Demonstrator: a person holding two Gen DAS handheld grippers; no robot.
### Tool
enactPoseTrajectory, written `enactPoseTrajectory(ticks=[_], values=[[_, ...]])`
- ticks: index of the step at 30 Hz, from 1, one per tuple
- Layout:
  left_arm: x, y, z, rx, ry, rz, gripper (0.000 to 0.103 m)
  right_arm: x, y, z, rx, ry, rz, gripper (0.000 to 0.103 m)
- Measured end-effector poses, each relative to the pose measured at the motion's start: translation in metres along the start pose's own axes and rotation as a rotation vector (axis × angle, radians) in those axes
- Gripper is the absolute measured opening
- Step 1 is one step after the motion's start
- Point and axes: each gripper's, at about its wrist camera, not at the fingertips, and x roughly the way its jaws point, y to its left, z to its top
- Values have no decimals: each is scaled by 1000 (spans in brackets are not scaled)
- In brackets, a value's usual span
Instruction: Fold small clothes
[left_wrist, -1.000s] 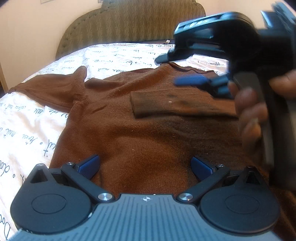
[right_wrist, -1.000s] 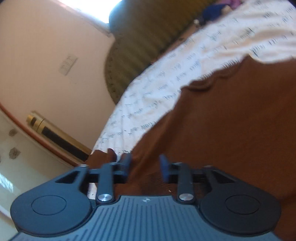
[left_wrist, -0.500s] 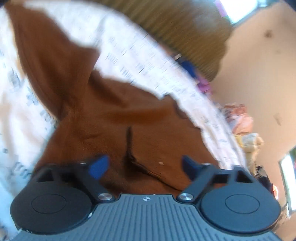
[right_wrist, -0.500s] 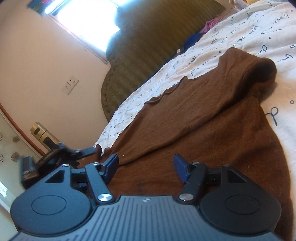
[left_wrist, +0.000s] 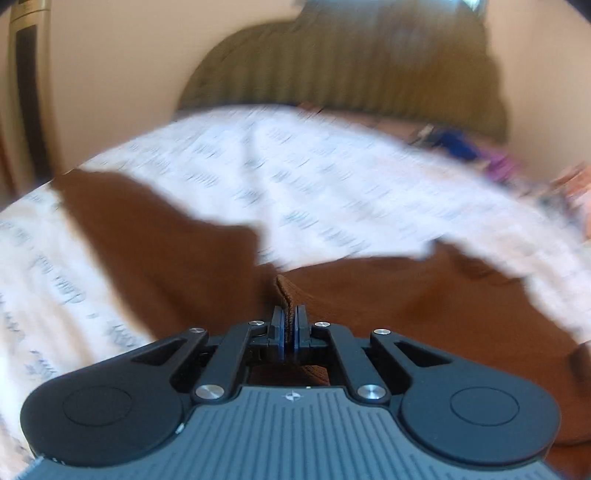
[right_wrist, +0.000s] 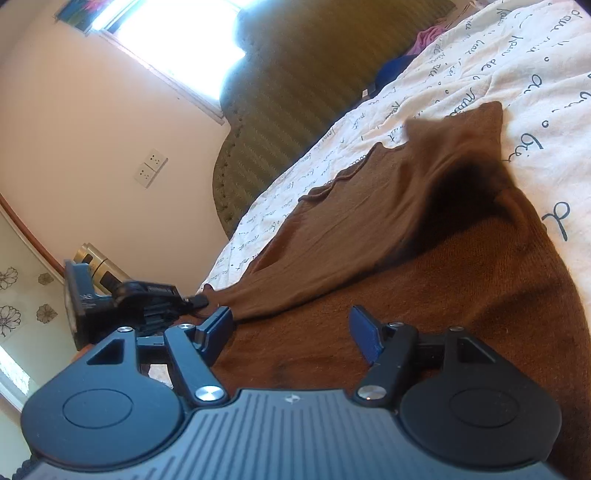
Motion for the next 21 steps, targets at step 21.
enactPoseTrajectory(ticks=[21], values=[[11,8,-34,174,-91,31,12,62,-47,95,-174,-104,-440,79]])
